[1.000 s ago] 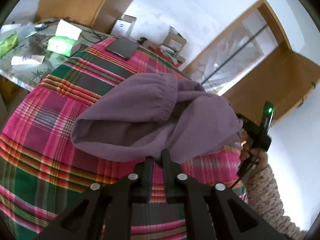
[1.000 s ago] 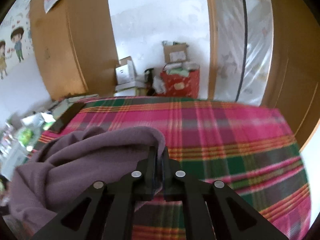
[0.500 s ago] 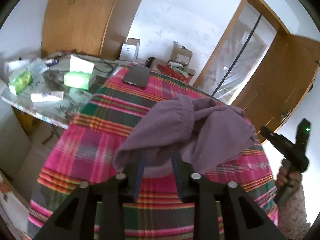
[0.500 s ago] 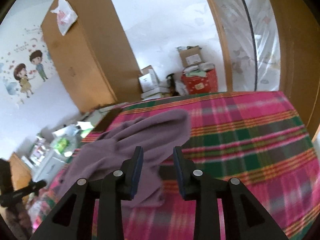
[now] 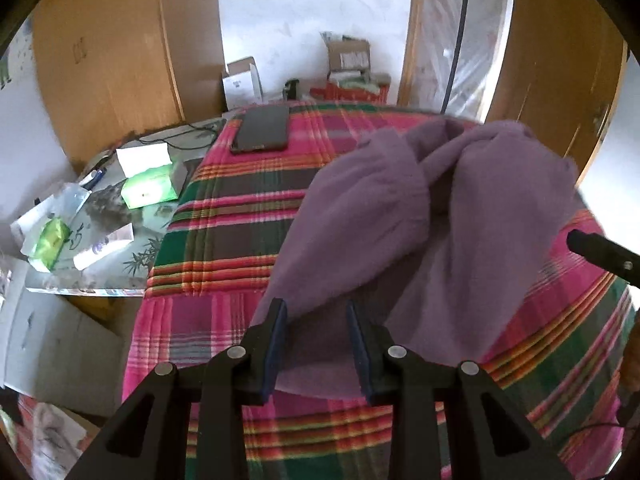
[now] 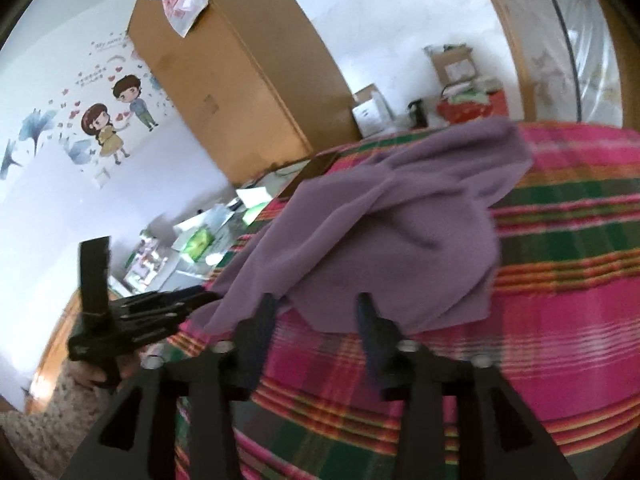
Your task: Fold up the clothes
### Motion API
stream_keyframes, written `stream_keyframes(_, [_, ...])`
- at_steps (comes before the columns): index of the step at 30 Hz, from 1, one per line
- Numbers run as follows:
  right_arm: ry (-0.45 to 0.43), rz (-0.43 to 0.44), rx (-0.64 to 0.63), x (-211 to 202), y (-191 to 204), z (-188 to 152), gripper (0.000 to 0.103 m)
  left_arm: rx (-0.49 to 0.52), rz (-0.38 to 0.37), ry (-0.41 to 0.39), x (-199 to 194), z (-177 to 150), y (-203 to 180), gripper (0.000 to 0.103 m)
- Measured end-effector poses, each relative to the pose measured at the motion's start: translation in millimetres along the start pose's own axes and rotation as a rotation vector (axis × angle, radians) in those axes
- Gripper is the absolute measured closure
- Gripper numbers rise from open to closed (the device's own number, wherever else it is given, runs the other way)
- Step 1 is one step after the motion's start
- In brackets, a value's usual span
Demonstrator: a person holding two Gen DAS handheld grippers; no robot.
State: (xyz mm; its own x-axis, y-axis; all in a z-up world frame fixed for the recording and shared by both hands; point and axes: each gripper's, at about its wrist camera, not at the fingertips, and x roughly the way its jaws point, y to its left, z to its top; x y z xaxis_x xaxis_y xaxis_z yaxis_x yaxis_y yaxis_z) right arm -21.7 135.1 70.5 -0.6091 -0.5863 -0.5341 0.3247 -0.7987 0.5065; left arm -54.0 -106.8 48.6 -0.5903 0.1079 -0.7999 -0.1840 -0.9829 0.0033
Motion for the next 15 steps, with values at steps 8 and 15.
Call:
stream_keyframes(8, [0.043, 0.096, 0.124, 35.7, 3.5, -0.6, 0.045, 0.087, 0.039, 0.014, 8.5, -0.3, -4.5, 0.071])
stream_keyframes(15, [0.035, 0.124, 0.261, 51.5, -4.0, -0.2, 0.046, 0.111, 0.041, 0.051, 24.8, 5.9, -6.8, 0.071])
